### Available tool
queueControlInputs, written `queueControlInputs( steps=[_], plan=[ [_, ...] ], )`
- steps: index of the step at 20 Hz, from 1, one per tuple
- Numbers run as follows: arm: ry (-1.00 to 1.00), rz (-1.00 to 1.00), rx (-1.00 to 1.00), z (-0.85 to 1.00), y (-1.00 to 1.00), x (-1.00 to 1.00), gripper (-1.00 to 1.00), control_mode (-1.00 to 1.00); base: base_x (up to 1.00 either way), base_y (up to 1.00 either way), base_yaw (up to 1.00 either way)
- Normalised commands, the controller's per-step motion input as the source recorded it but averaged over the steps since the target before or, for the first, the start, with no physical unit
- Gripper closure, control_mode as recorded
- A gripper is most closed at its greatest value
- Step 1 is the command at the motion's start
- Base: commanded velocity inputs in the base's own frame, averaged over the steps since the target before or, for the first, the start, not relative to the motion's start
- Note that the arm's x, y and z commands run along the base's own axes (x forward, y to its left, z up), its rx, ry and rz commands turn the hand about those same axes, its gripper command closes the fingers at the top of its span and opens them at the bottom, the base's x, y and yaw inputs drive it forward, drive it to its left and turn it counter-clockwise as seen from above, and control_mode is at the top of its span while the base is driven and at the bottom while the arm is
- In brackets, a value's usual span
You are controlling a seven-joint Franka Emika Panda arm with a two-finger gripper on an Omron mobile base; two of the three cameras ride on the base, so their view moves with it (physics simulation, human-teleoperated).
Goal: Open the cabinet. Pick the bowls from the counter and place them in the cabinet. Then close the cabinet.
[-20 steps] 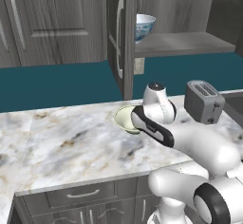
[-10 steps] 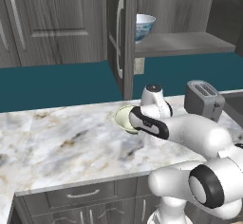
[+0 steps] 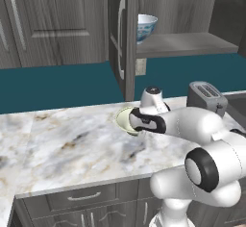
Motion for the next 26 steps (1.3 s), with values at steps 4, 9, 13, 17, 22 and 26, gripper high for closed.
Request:
queueControlInputs(
  steps=[4, 9, 13, 17, 22, 26],
  plan=[
    [0.0, 0.01, 0.0, -0.16, 0.0, 0.23, -1.0, -1.0, 0.0, 0.0, 0.0],
    [0.0, 0.01, 0.0, -0.23, 0.04, 0.17, -1.0, -1.0, 0.0, 0.0, 0.0],
    [-0.01, 0.01, 0.0, -0.25, 0.13, 0.12, -1.0, -1.0, 0.0, 0.0, 0.0],
    [-0.02, 0.01, 0.0, -0.23, 0.15, 0.13, -1.0, -1.0, 0.0, 0.0, 0.0],
    [-0.01, 0.01, 0.0, -0.23, 0.08, 0.19, 1.0, -1.0, 0.0, 0.0, 0.0],
    [0.0, 0.0, 0.0, -0.08, 0.0, 0.19, 1.0, -1.0, 0.0, 0.0, 0.0]
  ],
)
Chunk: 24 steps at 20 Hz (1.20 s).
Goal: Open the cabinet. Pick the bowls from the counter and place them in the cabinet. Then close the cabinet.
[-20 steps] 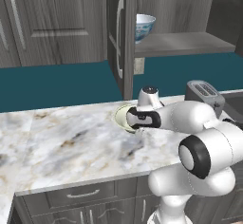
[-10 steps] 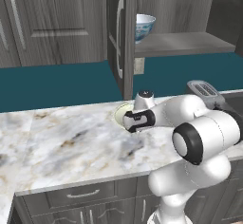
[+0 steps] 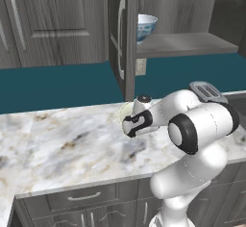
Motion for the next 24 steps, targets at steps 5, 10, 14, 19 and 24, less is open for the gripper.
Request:
queueControlInputs(
  steps=[5, 10, 14, 19, 24],
  plan=[
    [0.0, 0.0, 0.0, 0.0, 0.0, 0.19, 1.0, -1.0, 0.0, 0.0, 0.0],
    [-0.01, 0.0, 0.0, 0.01, 0.0, 0.09, 1.0, -1.0, 0.0, 0.0, 0.0],
    [-0.09, 0.0, 0.0, 0.24, -0.08, -0.04, 1.0, -1.0, 0.0, 0.0, 0.0],
    [-0.11, 0.0, 0.0, 0.43, -0.14, -0.26, 1.0, -1.0, 0.0, 0.0, 0.0],
    [-0.02, 0.0, 0.0, 0.45, -0.21, -0.23, 1.0, -1.0, 0.0, 0.0, 0.0]
  ],
)
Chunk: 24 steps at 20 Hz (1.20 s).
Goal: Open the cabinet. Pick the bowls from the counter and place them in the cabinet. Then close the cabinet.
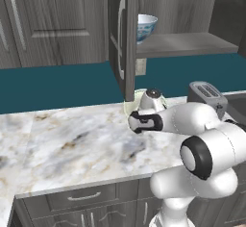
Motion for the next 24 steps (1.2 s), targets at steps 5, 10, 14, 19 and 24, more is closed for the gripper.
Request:
queueControlInputs(
  steps=[5, 10, 14, 19, 24],
  plan=[
    [0.0, 0.0, 0.0, 0.5, -0.3, -0.15, 1.0, -1.0, 0.0, 0.0, 0.0],
    [0.06, 0.0, 0.0, 0.54, -0.26, -0.22, 1.0, -1.0, 0.0, 0.0, 0.0],
    [0.29, 0.0, -0.03, 0.4, -0.14, -0.4, 1.0, -1.0, 0.0, 0.0, 0.0],
    [0.29, 0.0, -0.06, 0.36, -0.2, -0.47, 1.0, -1.0, 0.0, 0.0, 0.0],
    [0.03, 0.0, -0.06, 0.08, -0.36, -0.49, 1.0, -1.0, 0.0, 0.0, 0.0]
  ],
)
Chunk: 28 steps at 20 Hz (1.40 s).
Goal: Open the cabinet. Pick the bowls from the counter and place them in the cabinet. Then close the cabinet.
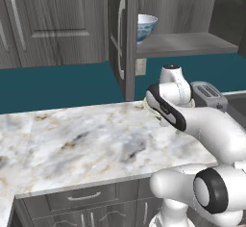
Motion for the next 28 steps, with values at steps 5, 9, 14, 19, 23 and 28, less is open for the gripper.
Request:
queueControlInputs(
  steps=[5, 9, 14, 19, 23, 28],
  plan=[
    [-0.18, 0.02, -0.05, -0.15, -0.23, -0.39, 1.0, -1.0, 0.0, 0.0, 0.0],
    [-0.21, 0.01, -0.03, -0.09, -0.16, -0.31, 1.0, -1.0, 0.0, 0.0, 0.0],
    [-0.01, 0.0, 0.0, 0.2, -0.22, -0.46, 1.0, -1.0, 0.0, 0.0, 0.0],
    [0.02, 0.0, 0.0, 0.35, -0.22, -0.53, 1.0, -1.0, 0.0, 0.0, 0.0],
    [0.0, 0.0, 0.0, 0.47, -0.06, -0.4, 1.0, -1.0, 0.0, 0.0, 0.0],
    [0.0, 0.02, 0.0, 0.63, 0.0, -0.09, 1.0, -1.0, 0.0, 0.0, 0.0]
  ],
)
